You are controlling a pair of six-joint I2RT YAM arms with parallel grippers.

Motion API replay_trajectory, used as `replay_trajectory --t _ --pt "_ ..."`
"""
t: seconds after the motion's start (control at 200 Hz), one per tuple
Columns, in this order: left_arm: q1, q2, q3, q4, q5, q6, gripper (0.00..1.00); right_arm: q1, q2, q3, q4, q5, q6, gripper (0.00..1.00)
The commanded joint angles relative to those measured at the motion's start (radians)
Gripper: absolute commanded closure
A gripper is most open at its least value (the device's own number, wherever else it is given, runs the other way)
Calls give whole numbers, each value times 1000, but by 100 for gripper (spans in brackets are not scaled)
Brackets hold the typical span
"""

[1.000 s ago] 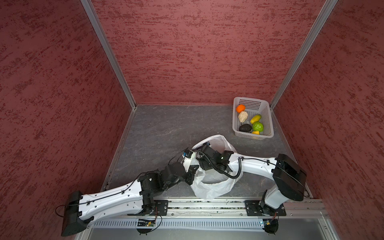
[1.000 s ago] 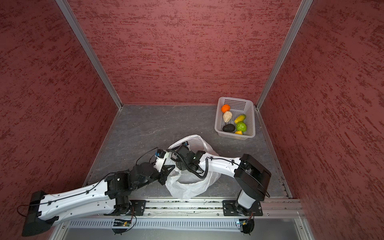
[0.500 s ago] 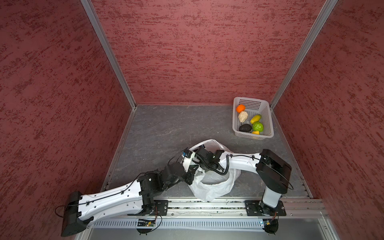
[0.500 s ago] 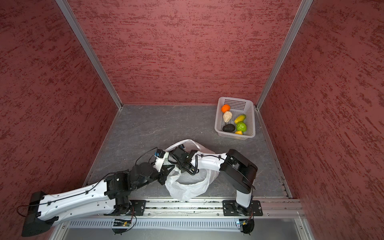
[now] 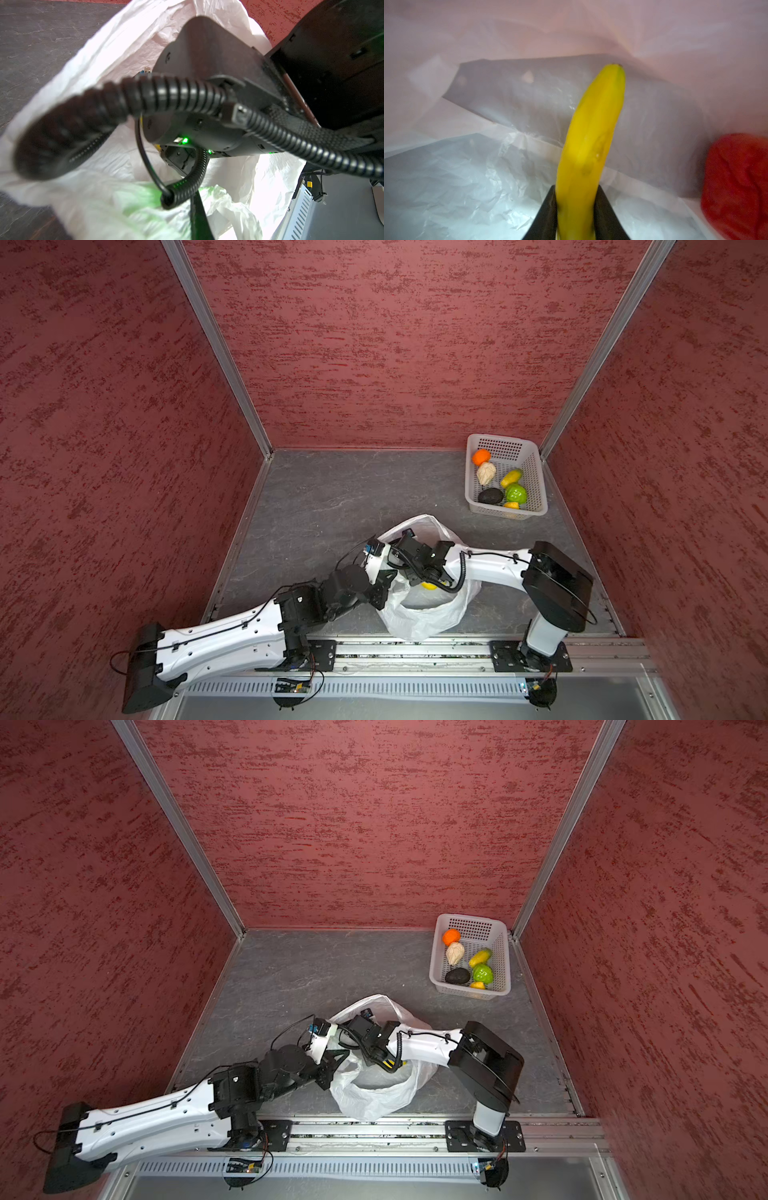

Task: Untie the knot of the plastic bag and take out the fruit
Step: Pick up the fruit from the plastic bag.

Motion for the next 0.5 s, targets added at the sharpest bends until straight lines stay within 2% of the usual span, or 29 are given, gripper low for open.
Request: replay_trajectory --t 0.0,0.2,0.496 --pt "3 9 2 15 -12 4 100 7 -48 -20 13 -2 11 74" --pt "16 51 39 35 -15 10 100 25 -161 -76 63 -65 16 74" --pt "35 95 70 66 3 19 100 77 -332 -106 52 -88 49 74"
